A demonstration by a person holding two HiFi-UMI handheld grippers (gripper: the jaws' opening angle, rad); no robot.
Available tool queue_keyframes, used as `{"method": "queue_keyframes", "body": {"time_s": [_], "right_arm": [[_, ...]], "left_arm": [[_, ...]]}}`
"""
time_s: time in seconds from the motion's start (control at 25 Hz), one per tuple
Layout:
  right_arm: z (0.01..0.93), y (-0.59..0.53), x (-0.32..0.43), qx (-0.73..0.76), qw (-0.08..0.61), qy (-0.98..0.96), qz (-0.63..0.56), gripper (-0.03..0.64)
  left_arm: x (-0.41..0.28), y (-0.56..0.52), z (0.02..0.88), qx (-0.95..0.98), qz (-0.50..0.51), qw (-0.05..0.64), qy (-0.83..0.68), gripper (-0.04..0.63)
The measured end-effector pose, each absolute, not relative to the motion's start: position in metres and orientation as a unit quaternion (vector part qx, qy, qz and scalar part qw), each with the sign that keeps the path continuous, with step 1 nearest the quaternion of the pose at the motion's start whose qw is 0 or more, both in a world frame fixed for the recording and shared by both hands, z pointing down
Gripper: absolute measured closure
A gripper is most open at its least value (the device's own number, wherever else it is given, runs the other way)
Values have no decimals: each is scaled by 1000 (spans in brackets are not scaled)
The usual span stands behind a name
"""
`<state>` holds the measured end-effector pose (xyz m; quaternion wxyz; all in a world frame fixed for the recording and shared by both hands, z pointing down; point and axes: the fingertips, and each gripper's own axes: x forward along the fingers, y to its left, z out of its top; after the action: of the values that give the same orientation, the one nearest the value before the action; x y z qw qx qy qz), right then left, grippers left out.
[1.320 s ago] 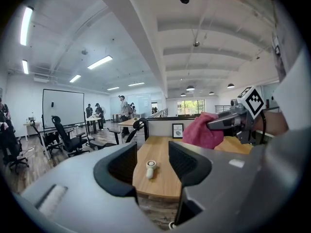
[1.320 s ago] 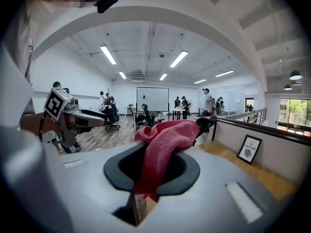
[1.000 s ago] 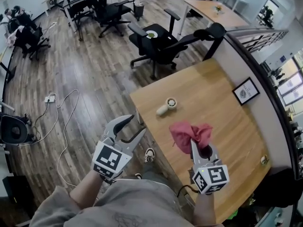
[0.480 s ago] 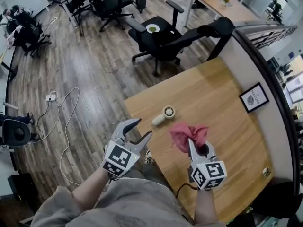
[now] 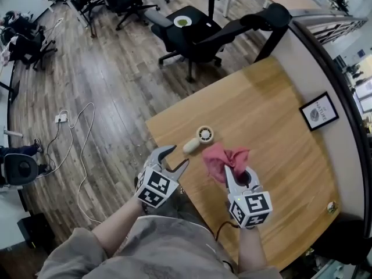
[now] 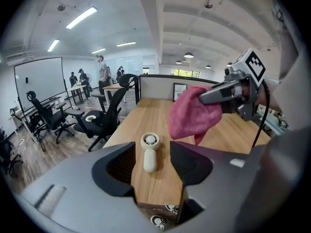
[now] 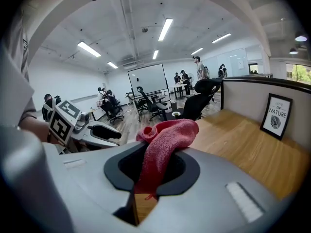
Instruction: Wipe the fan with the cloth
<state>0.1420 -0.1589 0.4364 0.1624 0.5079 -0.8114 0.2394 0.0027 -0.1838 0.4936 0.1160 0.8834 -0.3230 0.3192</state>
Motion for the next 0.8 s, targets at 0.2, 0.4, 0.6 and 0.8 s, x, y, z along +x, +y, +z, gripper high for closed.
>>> {"method": "queue_keyframes", "body": {"time_s": [0.2, 0.4, 0.6, 0.8], "right_arm": [[456, -165, 140, 508, 178, -804, 253, 558], [473, -173, 133, 512, 187, -796, 263, 558], [487, -180, 127, 516, 199, -790, 264, 558], [500, -185, 117, 516, 216, -787, 261, 558]], "left_arm": [[9, -199, 530, 876, 353, 111, -310, 362], [19, -204, 570, 875, 386, 108, -271, 348], [27, -209, 604, 873, 406, 109, -248, 347], [28, -209, 631, 872, 418, 110, -232, 347]]}}
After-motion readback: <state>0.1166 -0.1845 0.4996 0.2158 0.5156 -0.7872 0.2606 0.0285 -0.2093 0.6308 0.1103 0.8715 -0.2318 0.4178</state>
